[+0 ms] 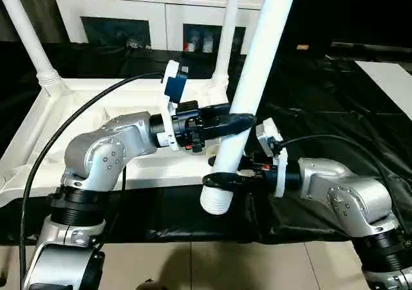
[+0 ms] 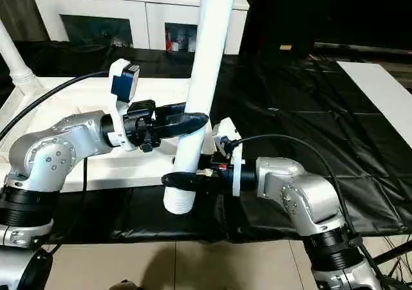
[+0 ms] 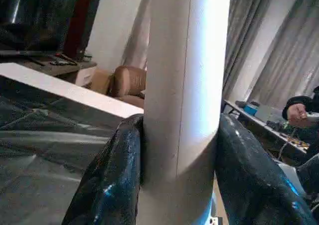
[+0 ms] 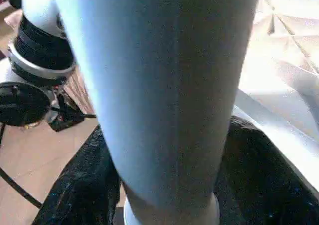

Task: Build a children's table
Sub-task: Insert table leg to table base

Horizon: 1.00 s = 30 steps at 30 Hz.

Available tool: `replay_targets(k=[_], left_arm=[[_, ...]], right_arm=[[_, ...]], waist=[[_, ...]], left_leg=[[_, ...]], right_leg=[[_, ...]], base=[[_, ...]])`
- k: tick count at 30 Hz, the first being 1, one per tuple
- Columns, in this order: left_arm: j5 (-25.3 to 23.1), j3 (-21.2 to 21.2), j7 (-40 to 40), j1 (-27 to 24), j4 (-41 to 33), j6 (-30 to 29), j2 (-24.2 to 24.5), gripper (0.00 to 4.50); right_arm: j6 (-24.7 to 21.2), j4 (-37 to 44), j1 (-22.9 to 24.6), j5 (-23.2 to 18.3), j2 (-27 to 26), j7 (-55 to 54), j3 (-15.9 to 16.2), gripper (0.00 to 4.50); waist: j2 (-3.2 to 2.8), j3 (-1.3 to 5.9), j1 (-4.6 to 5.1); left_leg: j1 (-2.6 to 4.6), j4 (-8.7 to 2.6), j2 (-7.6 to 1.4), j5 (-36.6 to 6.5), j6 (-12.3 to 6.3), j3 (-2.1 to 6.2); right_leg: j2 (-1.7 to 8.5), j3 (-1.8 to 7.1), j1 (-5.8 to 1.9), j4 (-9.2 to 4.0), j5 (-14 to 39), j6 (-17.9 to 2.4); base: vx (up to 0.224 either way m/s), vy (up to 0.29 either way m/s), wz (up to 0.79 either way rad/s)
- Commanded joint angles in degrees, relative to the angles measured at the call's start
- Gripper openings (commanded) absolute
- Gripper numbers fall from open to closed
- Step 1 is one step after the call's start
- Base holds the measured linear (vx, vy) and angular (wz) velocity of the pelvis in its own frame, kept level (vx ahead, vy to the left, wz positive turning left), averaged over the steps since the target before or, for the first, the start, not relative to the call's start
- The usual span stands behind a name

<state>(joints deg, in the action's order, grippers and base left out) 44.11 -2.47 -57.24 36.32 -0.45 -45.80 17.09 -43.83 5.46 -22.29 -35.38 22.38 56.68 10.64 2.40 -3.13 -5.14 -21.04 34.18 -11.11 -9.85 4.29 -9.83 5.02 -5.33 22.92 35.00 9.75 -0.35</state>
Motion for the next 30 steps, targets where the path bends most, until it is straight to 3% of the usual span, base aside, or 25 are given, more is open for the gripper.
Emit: replay_targets(k=[1, 8, 18, 20, 25, 27, 30], left_arm=[[0.6, 0.0, -0.6, 0.3, -2.0, 0.7, -0.2, 1.82], [0.4, 0.1, -0.8, 0.2, -2.0, 0.6, 0.2, 1.82], [-1.3, -0.1, 0.6, 0.3, -1.6, 0.8, 1.3, 1.80], [-2.1, -0.2, 2.4, 0.3, -0.9, -0.5, 1.8, 2.50], [-1.3, 1.8, 4.3, 0.6, 1.6, -1.9, 1.6, 2.59], [-1.2, 1.9, 4.2, 0.6, 1.8, -1.8, 1.7, 2.92], [-4.3, 3.4, 8.2, 0.1, 4.2, 1.6, 1.3, 3.04]], right_arm=[[-0.9, -0.3, -0.4, -0.8, 0.1, 0.4, -0.8, 2.73], [-1.5, -0.3, -0.1, -1.3, 0.2, 0.8, -1.3, 2.15], [-0.9, -0.2, 0.1, -1.1, 0.4, 0.5, -1.3, 1.95], [0.2, -0.5, 0.3, -0.3, -0.2, -0.8, -1.8, 1.94], [5.3, -2.8, 0.4, 3.5, -3.8, -9.2, -4.8, 1.93], [6.2, -3.4, 0.3, 4.3, -4.4, -10.9, -5.4, 1.87], [11.2, -5.5, 0.0, 7.9, -7.1, -19.2, -8.5, 1.86]], waist=[[-0.24, 3.74, -0.04], [-0.24, 3.78, -0.04], [-0.29, 3.74, -0.03], [-0.44, 3.76, -0.04], [-0.51, 3.77, 0.09], [-0.51, 3.89, 0.09], [-0.91, 3.86, 0.22]], left_leg=[[0.49, -4.18, -1.91, -13.5, 1.23, 0.43], [0.50, -4.20, -1.95, -13.0, 1.28, 0.44], [0.53, -4.22, -1.94, -13.8, 1.57, 0.47], [0.57, -4.22, -1.96, -13.7, 1.69, 0.49], [0.56, -4.20, -1.85, -13.3, 2.46, 0.43], [0.61, -4.22, -1.77, -13.2, 2.61, 0.47], [0.84, -4.28, -1.77, -13.9, 3.08, 0.40]], right_leg=[[3.21, 3.03, -2.98, -4.44, 17.2, -8.7], [3.18, 3.02, -3.00, -4.32, 16.4, -8.8], [3.22, 3.01, -2.95, -4.49, 17.9, -8.2], [3.21, 3.03, -2.92, -4.43, 17.3, -8.3], [3.24, 3.07, -2.59, -4.46, 17.6, -8.2], [3.23, 2.98, -2.79, -4.43, 17.3, -8.2], [3.06, 3.03, -2.57, -4.44, 15.8, -8.7]], base=[[0.000, 0.000, 0.00], [0.000, 0.000, 0.00], [0.000, 0.000, 0.00], [0.000, 0.000, 0.00], [0.000, 0.000, 0.00], [0.000, 0.000, 0.00], [0.000, 0.000, 0.00]])
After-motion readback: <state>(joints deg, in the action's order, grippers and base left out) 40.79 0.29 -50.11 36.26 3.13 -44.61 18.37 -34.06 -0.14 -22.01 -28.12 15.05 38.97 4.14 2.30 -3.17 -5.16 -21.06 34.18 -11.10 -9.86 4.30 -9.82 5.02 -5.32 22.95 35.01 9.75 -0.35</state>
